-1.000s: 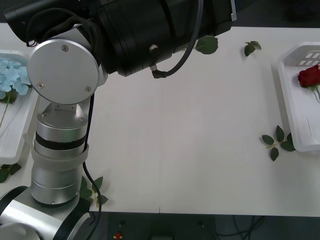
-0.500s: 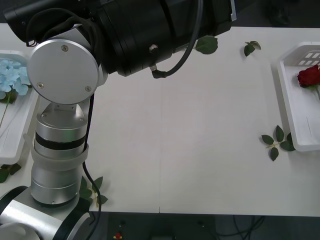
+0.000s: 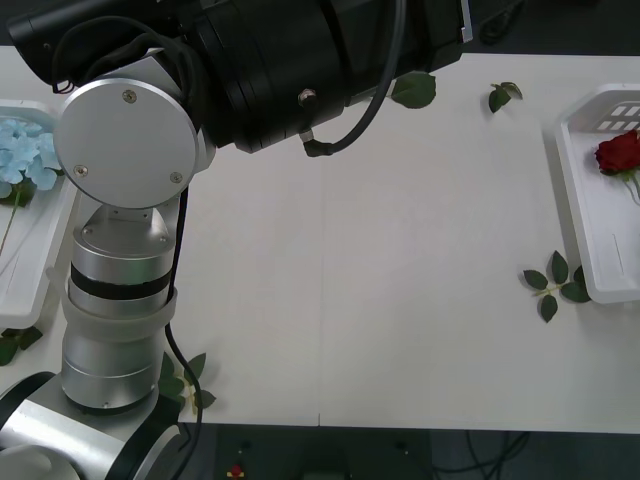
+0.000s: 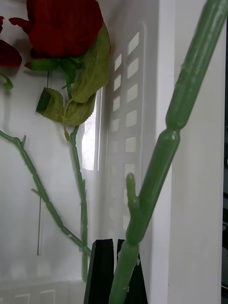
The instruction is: Place the red flowers into the right box and the blue flowers into the left box. If a person shows an open palm, hand one flower to the person first, then continue sorting.
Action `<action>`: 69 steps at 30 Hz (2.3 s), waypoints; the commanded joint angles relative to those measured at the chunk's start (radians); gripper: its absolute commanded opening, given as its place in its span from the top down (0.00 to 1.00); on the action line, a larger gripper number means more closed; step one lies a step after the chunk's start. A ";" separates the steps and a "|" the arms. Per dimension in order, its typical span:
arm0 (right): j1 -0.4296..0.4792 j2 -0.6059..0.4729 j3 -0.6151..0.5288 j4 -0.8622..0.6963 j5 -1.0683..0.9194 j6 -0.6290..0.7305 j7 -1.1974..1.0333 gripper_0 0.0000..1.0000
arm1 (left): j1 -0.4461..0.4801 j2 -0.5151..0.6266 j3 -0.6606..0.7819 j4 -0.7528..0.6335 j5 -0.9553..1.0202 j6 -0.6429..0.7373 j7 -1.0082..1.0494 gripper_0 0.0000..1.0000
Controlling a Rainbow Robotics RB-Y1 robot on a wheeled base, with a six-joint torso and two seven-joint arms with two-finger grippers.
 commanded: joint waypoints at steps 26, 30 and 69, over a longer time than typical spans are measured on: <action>-0.068 0.030 0.089 0.020 0.060 -0.097 -0.051 0.00 | -0.094 0.116 0.360 -0.097 0.100 0.588 -0.059 0.00; -0.062 0.028 0.086 -0.003 0.005 -0.097 -0.052 0.00 | -0.112 0.121 0.526 -0.099 0.136 0.836 -0.138 0.00; 0.455 0.274 -0.562 -1.095 -0.784 0.565 0.636 0.00 | 0.176 0.248 0.557 -0.095 -0.354 0.910 -1.025 0.00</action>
